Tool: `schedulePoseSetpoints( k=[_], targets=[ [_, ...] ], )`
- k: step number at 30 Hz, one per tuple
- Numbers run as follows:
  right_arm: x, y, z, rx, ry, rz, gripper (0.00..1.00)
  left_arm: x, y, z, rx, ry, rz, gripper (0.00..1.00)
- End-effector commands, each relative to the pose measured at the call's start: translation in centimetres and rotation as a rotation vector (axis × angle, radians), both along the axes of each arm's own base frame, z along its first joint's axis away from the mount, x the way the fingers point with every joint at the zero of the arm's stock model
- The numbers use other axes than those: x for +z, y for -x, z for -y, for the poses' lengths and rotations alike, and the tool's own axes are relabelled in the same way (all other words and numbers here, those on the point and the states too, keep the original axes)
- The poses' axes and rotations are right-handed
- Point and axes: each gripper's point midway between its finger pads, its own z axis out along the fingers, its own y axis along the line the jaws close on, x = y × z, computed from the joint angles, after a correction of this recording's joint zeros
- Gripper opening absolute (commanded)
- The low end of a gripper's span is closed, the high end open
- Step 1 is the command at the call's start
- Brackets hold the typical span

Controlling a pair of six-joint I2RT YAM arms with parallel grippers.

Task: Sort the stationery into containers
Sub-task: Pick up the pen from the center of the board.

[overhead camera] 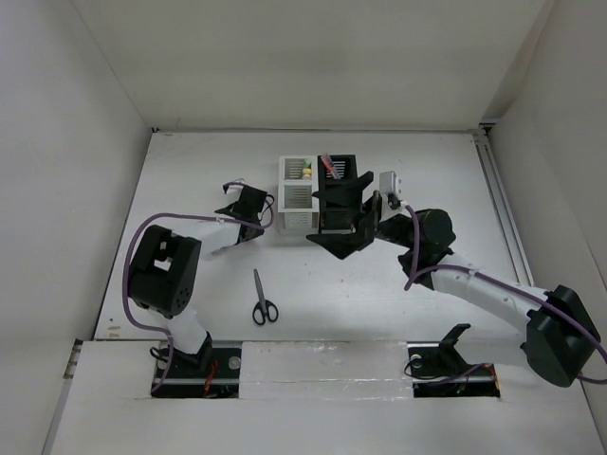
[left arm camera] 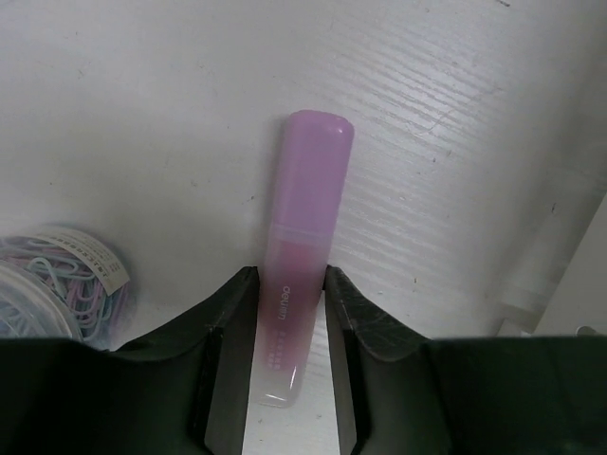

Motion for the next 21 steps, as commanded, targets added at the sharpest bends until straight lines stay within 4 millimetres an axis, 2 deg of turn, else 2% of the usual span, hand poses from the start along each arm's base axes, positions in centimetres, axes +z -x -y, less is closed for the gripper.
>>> schedulePoseSetpoints(
  k=[1,6,10,14,15,18,19,21],
  targets=[
    [1.9,0.6,0.4,-0.01,-0.044,0.049,1.0,-0.6,0.5,0.1,0.002,-0.001,-0.054,0.27],
    [2.4,0.7,0.6,-0.017,-0.055,0.054,1.0,-1.1,0.6,0.2,-0.003,0.018,-0.072,0.0],
    [2.8,0.9,0.9,-0.022,-0.064,0.045,1.0,-1.1,0.5,-0.1,0.006,0.018,-0.072,0.0],
    [2.9,-0.1,1.2,-0.072,-0.074,0.007,1.0,1.0,0.3,0.2,0.017,0.056,0.013,0.0],
    [3.0,-0.2,1.4,-0.084,-0.076,-0.001,1.0,2.8,0.2,0.7,0.005,0.078,0.064,0.0],
    [3.4,-0.7,1.6,-0.112,-0.085,-0.019,1.0,5.7,0.1,1.1,0.001,0.078,0.165,0.0],
    [3.5,-0.5,1.8,-0.112,-0.085,-0.019,1.0,7.4,0.1,1.2,0.006,0.1,0.22,0.0],
    [3.8,-1.0,1.8,-0.134,-0.09,-0.034,1.0,8.9,0.2,1.2,0.013,0.129,0.267,0.0]
  ],
)
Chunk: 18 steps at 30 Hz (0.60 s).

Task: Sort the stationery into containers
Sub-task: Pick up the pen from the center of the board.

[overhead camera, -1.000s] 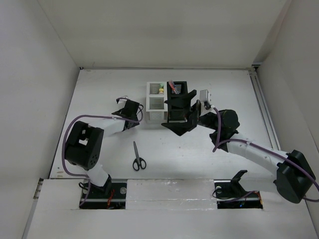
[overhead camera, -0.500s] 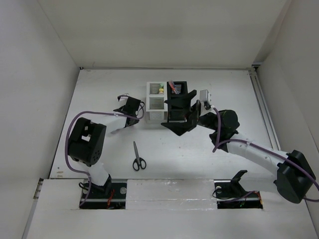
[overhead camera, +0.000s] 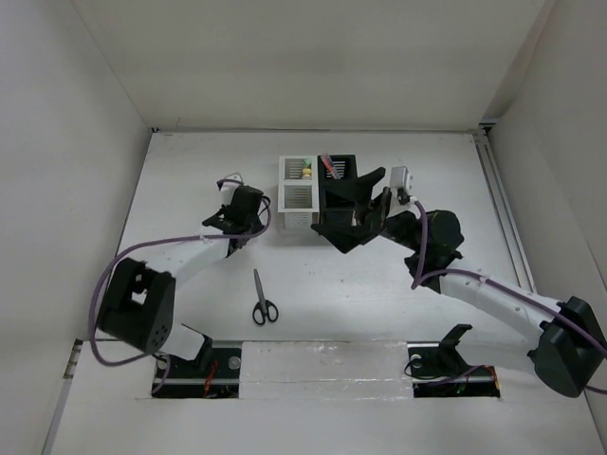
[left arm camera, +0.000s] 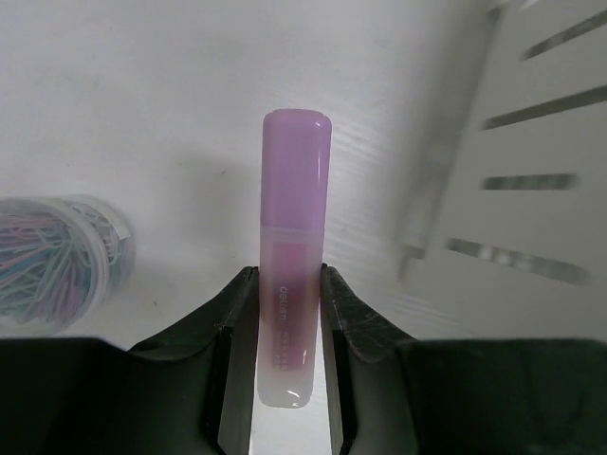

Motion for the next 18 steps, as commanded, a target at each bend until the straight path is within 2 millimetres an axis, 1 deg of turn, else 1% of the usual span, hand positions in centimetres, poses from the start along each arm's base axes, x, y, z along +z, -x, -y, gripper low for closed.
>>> schedulePoseSetpoints(
  k=[1,2,3,4,5,6,7,8,9,10,11,12,13,14,15,16,17,18],
  targets=[
    [2.7,0.1,0.7,-0.037,-0.049,0.017,1.0,6.0,-1.0,0.1,0.038,0.07,0.194,0.0],
    [2.8,-0.1,0.7,-0.047,-0.054,0.012,1.0,6.7,-0.9,0.1,0.039,0.079,0.212,0.0],
    [2.3,-0.6,0.7,-0.063,-0.043,-0.014,1.0,7.4,-0.9,0.0,0.039,0.088,0.229,0.0],
    [2.9,-0.6,0.6,-0.069,-0.05,-0.019,1.0,7.7,-0.6,-0.1,0.039,0.093,0.239,0.0],
    [3.0,-0.9,0.6,-0.078,-0.056,-0.051,1.0,8.8,-0.2,0.2,0.021,0.107,0.278,0.0],
    [2.5,-1.6,0.5,-0.094,-0.034,-0.103,1.0,9.6,-0.1,0.5,0.011,0.125,0.311,0.0],
    [2.9,-2.5,0.7,-0.135,-0.038,-0.144,1.0,10.2,0.2,0.9,-0.02,0.118,0.338,0.0],
    [4.2,-3.4,0.4,-0.154,-0.044,-0.172,1.0,12.3,0.6,1.8,-0.054,0.152,0.408,0.0],
    [4.4,-4.1,0.1,-0.165,-0.038,-0.22,1.0,12.4,1.2,1.9,-0.062,0.143,0.43,0.0],
    [3.8,-5.0,-0.2,-0.189,-0.008,-0.277,1.0,13.3,1.5,2.0,-0.057,0.144,0.459,0.0],
    [4.9,-5.6,-0.6,-0.193,-0.016,-0.286,1.0,14.7,2.5,2.8,-0.087,0.155,0.503,0.0],
    [5.1,-5.9,-0.8,-0.193,-0.019,-0.314,1.0,15.4,2.9,3.2,-0.105,0.158,0.541,0.0],
    [4.7,-6.4,-1.0,-0.203,0.003,-0.353,1.0,16.1,3.4,3.4,-0.118,0.156,0.574,0.0],
    [6.5,-7.0,-0.9,-0.227,-0.019,-0.363,1.0,16.8,3.9,4.0,-0.153,0.162,0.606,0.0],
    [5.8,-8.1,-1.4,-0.252,0.003,-0.407,1.0,18.1,5.1,5.0,-0.21,0.169,0.667,0.0],
    [5.7,-8.8,-1.6,-0.27,0.01,-0.448,1.0,18.6,5.6,5.4,-0.232,0.174,0.692,0.0],
    [4.6,-9.6,-1.6,-0.307,0.051,-0.497,1.0,19.1,6.2,5.9,-0.264,0.177,0.717,0.0],
    [5.9,-9.9,-1.7,-0.312,0.04,-0.503,0.99,19.9,7.3,6.9,-0.314,0.199,0.75,0.0]
  ],
)
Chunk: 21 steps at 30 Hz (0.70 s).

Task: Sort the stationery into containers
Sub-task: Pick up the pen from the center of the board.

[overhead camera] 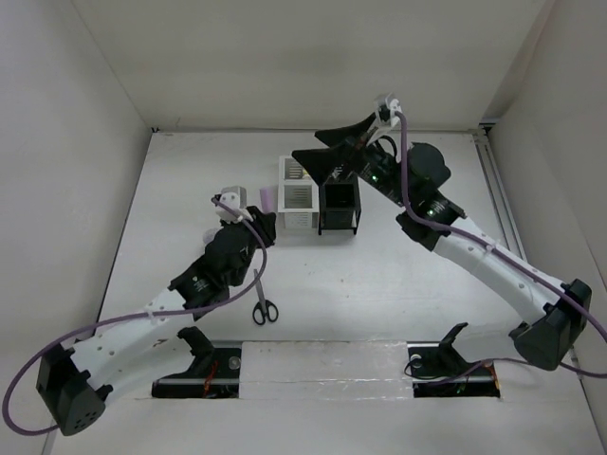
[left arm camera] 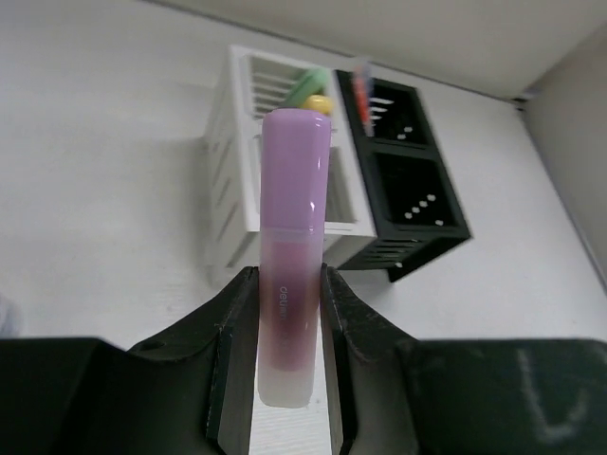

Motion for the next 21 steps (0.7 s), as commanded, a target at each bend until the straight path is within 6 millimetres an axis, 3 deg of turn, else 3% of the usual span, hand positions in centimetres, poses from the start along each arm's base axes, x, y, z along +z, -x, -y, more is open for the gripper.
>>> schedulePoseSetpoints(
  k=[1,8,12,21],
  targets=[
    [-2.1,-2.1,-0.9,-0.066,0.072,-0.183,0.99,3.8,1.4,1.2,-0.062,0.006,0.183,0.0],
    [-6.3,-3.6,-2.4,-0.111,0.169,-0.292,0.94,4.8,4.2,3.9,-0.151,-0.029,0.257,0.0],
    [-8.2,-2.9,-3.0,-0.102,0.203,-0.319,0.85,5.4,4.2,4.5,-0.156,-0.048,0.275,0.0],
    [-11.6,-1.1,-4.0,-0.038,0.269,-0.35,0.79,5.5,3.6,5.1,-0.147,-0.089,0.286,0.0]
  ],
)
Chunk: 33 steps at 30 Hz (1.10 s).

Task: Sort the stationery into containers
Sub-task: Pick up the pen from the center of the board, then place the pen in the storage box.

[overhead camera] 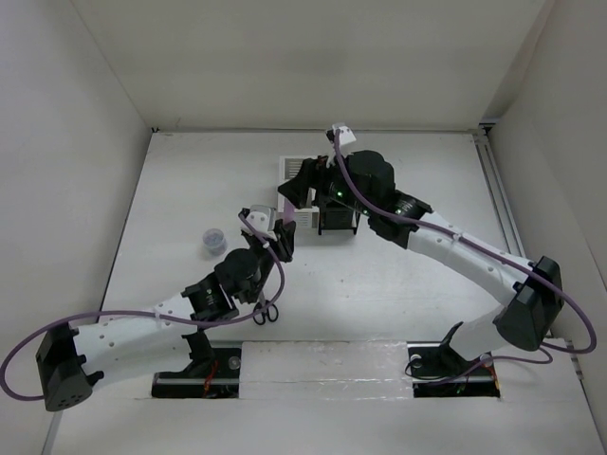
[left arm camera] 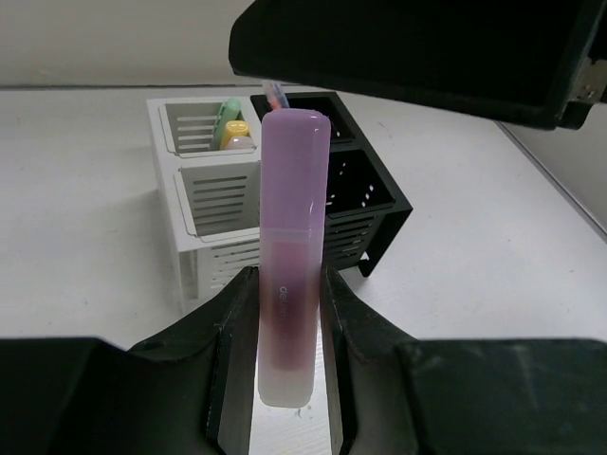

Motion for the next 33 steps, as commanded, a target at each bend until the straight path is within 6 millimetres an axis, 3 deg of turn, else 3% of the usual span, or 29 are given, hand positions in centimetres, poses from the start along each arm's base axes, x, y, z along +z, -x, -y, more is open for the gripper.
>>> schedulePoseSetpoints(
  k=[1,6,15,19,23,24,26,28,29,30,31,33],
  targets=[
    [0.8,1.0,-0.3,0.031,-0.017,0.019,0.78,3.4,-0.4,0.0,0.024,0.059,0.067,0.0],
    [-0.6,1.6,-1.3,0.073,-0.013,-0.006,0.69,4.3,-0.5,-0.3,0.036,0.069,0.101,0.0],
    [0.0,2.6,-2.1,0.128,-0.051,-0.002,0.65,6.1,-0.9,-0.4,0.063,0.093,0.137,0.0],
    [0.5,3.0,-2.6,0.157,-0.093,0.006,0.24,6.4,-0.9,0.3,0.034,0.084,0.145,0.0],
    [1.8,3.0,-3.2,0.183,-0.146,0.06,0.24,6.1,-0.6,1.0,-0.007,0.085,0.142,0.0],
    [1.7,3.2,-3.6,0.206,-0.15,0.062,0.2,6.1,-0.6,1.0,-0.007,0.085,0.142,0.0],
    [1.9,3.1,-3.9,0.218,-0.156,0.068,0.0,6.0,-0.4,0.8,-0.008,0.096,0.14,0.0],
    [2.0,3.3,-4.3,0.245,-0.158,0.094,0.0,5.5,-0.7,0.1,0.033,0.091,0.122,0.02],
    [2.3,3.1,-4.3,0.247,-0.148,0.14,0.0,5.7,-0.8,-0.4,0.054,0.095,0.114,0.18],
    [3.5,3.0,-4.3,0.247,-0.165,0.202,0.0,5.8,-1.1,-1.3,0.112,0.104,0.1,0.7],
    [3.2,2.7,-4.2,0.236,-0.152,0.228,0.0,6.0,-1.1,-1.8,0.137,0.14,0.081,1.0],
    [3.3,1.0,-3.5,0.207,-0.113,0.318,0.0,6.0,-1.1,-2.9,0.194,0.144,0.045,1.0]
  ],
)
